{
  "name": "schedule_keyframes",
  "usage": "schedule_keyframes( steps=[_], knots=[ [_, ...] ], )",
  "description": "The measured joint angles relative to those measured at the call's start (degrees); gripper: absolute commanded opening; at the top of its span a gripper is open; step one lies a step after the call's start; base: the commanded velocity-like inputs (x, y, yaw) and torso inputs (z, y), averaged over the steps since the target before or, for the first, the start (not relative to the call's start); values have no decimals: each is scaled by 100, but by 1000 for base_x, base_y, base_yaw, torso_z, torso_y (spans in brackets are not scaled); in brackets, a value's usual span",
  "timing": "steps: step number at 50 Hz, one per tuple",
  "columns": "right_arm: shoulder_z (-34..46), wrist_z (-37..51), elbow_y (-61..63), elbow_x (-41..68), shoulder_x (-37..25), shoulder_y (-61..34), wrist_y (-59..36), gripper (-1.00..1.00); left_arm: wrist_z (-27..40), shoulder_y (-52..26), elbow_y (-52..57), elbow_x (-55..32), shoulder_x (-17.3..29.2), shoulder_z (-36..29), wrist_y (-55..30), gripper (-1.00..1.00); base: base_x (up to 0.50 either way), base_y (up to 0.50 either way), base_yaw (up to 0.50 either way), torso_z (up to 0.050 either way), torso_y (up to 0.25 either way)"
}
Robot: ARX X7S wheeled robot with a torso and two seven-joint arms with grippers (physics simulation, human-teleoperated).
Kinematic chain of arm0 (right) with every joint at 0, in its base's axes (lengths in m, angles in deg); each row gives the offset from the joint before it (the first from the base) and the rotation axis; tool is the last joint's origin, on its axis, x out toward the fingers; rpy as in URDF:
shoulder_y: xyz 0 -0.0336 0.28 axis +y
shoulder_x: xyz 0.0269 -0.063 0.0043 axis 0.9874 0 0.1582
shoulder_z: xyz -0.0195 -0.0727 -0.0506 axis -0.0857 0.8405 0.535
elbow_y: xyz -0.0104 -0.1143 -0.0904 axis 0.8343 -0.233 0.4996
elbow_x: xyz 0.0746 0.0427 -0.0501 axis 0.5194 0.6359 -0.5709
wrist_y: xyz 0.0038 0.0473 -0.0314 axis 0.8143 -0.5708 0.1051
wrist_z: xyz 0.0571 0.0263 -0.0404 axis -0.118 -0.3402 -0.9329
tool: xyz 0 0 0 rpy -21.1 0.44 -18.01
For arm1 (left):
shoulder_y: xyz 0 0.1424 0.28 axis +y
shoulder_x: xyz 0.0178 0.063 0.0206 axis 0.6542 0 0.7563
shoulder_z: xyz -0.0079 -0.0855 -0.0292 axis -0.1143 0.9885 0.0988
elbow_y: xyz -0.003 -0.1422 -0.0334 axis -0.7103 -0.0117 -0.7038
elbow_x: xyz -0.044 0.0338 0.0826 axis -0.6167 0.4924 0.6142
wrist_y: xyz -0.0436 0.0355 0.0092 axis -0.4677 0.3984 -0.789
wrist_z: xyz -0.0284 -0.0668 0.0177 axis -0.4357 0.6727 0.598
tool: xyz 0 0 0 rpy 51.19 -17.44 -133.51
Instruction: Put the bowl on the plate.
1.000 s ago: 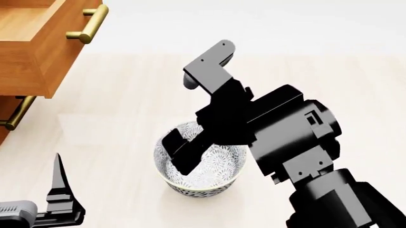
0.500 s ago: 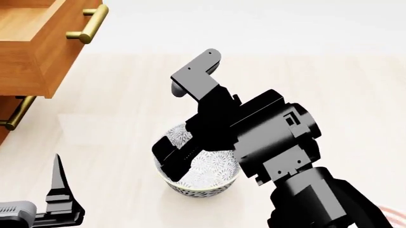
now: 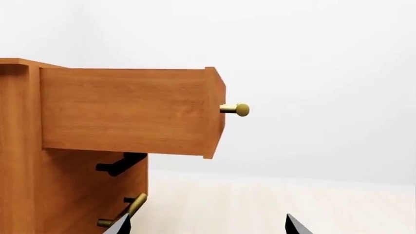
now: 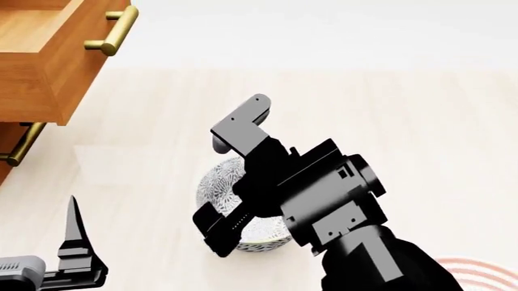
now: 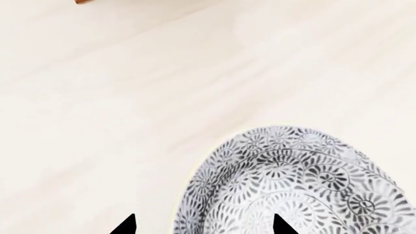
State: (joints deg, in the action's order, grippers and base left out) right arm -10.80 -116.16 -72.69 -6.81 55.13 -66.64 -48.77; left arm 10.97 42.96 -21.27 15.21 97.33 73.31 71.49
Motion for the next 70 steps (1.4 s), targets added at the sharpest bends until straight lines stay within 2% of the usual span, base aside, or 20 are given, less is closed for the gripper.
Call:
schedule_keyframes(
  steps=[13,21,52,70],
  knots=[
    [207,66,337,41,-70,208,-181,100,22,-18,2,-24,21,-28,-4,100,0,0,0,0,0],
    [312,93,341,25,-87,265,-218,100,109,-112,310,-150,93,-7,-380,100,0,0,0,0,0],
    [525,107,-288,-4,32,205,75,100,92,-53,20,-120,82,-99,-8,100,0,0,0,0,0],
    [1449,256,-617,812,121,246,371,100,114,-63,-5,-175,110,-100,17,100,0,0,0,0,0]
  ],
)
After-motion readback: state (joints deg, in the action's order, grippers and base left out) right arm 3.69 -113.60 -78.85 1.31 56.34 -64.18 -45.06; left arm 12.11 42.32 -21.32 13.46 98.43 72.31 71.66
